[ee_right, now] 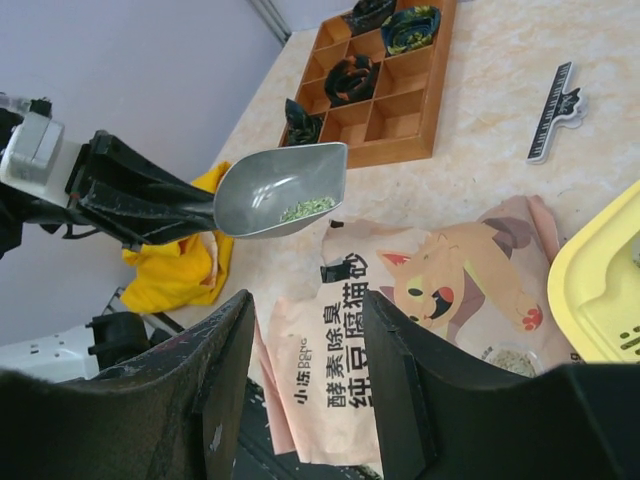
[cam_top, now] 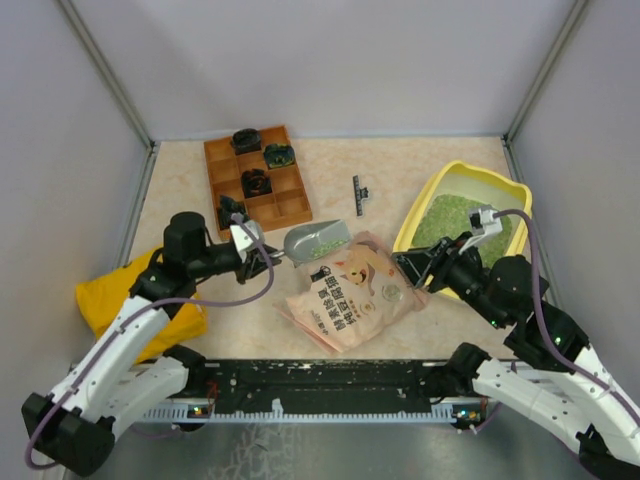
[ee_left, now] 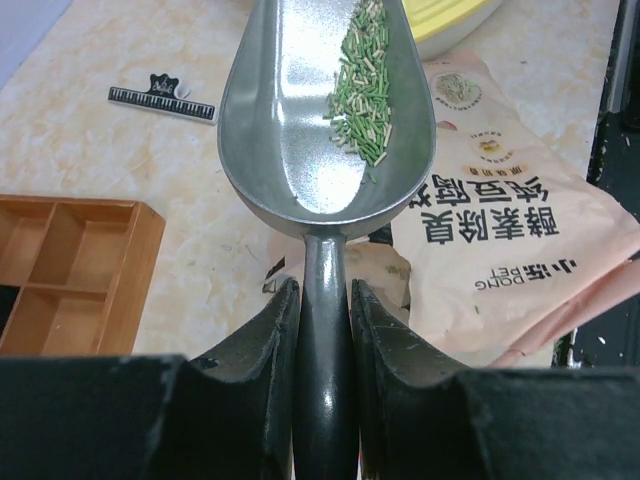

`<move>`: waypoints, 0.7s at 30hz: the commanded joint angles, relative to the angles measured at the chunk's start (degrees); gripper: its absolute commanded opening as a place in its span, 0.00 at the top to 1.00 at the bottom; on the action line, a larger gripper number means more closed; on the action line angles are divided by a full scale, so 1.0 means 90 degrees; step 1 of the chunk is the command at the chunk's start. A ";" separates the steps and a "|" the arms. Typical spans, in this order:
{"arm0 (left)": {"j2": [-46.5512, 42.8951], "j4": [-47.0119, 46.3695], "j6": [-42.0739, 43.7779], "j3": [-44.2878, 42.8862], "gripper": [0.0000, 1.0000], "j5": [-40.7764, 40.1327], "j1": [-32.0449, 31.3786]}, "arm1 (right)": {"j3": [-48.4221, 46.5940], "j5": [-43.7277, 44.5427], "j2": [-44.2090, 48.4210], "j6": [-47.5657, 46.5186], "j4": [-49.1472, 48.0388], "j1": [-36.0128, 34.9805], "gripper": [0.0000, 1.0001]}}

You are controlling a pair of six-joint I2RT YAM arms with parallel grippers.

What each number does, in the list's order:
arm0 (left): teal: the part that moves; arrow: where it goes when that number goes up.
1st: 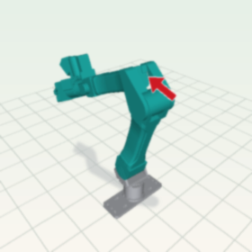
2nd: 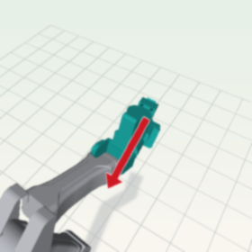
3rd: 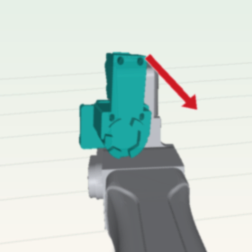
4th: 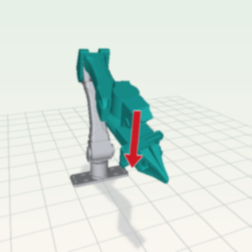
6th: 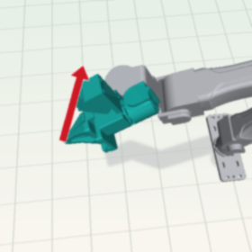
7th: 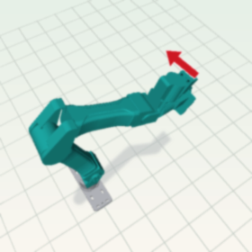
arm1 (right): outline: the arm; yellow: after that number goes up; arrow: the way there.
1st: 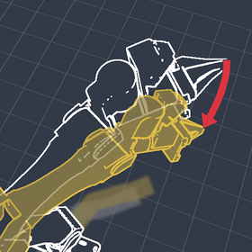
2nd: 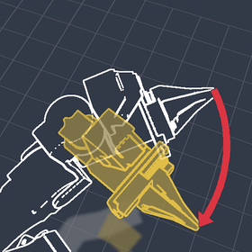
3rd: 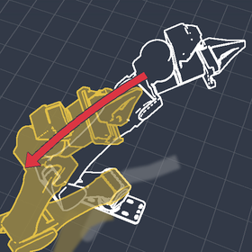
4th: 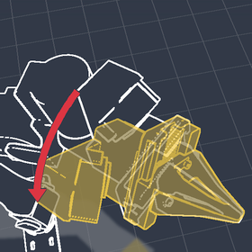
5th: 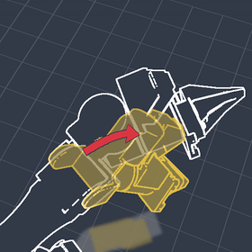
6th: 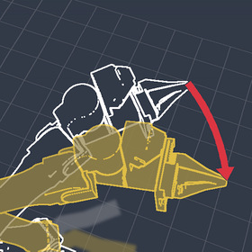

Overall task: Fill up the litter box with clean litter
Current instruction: Pour the cat litter into the litter box.

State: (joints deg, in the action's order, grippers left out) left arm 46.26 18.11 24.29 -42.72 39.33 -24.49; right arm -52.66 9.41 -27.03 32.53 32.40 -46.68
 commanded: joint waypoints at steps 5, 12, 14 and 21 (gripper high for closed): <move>0.1179 -0.1087 0.0060 -0.0680 1.00 0.0561 -0.0161 | -0.0454 0.0440 0.0129 -0.0090 -0.0063 0.0039 0.53; 0.2194 -0.0112 0.1136 -0.1738 1.00 -0.0927 -0.1348 | -0.0882 0.0778 0.0194 -0.0275 -0.0178 0.0037 0.53; 0.2551 0.0033 0.1373 -0.2103 1.00 -0.1320 -0.1614 | -0.1103 0.0849 0.0174 -0.0341 -0.0155 0.0039 0.53; 0.3975 0.0136 0.2135 -0.3564 1.00 -0.2825 -0.2546 | -0.1497 0.1126 0.0327 -0.0442 -0.0278 0.0037 0.54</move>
State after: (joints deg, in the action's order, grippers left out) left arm 77.62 19.57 37.56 -67.92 22.72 -44.05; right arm -62.96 16.97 -25.54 29.95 32.80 -46.68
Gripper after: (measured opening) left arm 0.297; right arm 0.469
